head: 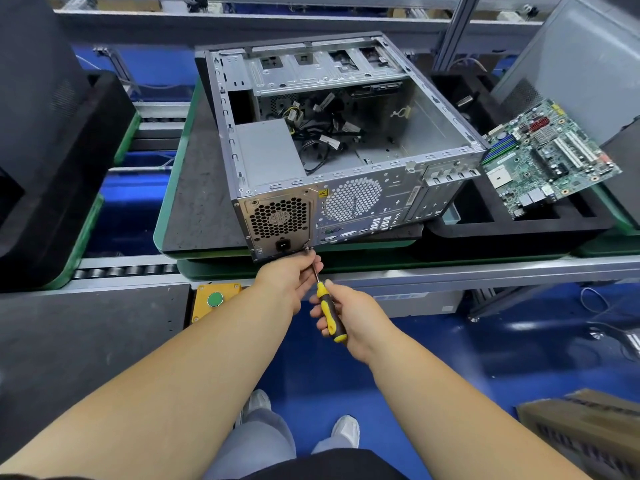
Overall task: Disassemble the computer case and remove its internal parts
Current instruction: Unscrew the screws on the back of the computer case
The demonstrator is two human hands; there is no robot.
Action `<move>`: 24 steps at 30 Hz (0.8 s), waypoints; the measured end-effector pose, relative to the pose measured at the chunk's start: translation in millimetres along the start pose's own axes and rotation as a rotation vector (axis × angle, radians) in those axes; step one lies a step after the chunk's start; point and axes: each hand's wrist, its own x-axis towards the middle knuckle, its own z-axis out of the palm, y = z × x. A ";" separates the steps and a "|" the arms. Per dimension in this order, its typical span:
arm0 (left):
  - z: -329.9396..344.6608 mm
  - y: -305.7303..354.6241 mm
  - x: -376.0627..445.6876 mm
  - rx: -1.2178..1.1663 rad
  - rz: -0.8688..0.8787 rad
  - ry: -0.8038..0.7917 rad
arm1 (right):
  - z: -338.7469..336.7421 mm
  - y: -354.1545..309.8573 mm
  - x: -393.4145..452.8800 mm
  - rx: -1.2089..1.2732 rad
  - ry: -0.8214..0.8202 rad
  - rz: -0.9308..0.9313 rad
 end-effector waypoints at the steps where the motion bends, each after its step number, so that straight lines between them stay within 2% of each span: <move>1: -0.2 0.0 -0.1 -0.002 0.000 -0.003 | -2.1 0.5 -0.9 0.055 -0.036 0.029; 5: 0.9 -0.5 -1.5 -0.021 -0.006 -0.025 | -5.1 3.3 -1.7 0.219 -0.127 0.102; 9: 0.8 -1.0 -2.6 -0.029 -0.001 -0.044 | -0.6 3.4 -0.7 0.320 -0.151 0.123; 16: 1.0 1.3 -8.1 -0.031 -0.007 -0.051 | -0.5 6.4 4.7 0.250 -0.074 0.044; 24: 4.0 1.0 -5.0 0.099 -0.033 0.045 | 1.9 6.3 8.3 0.070 0.018 -0.069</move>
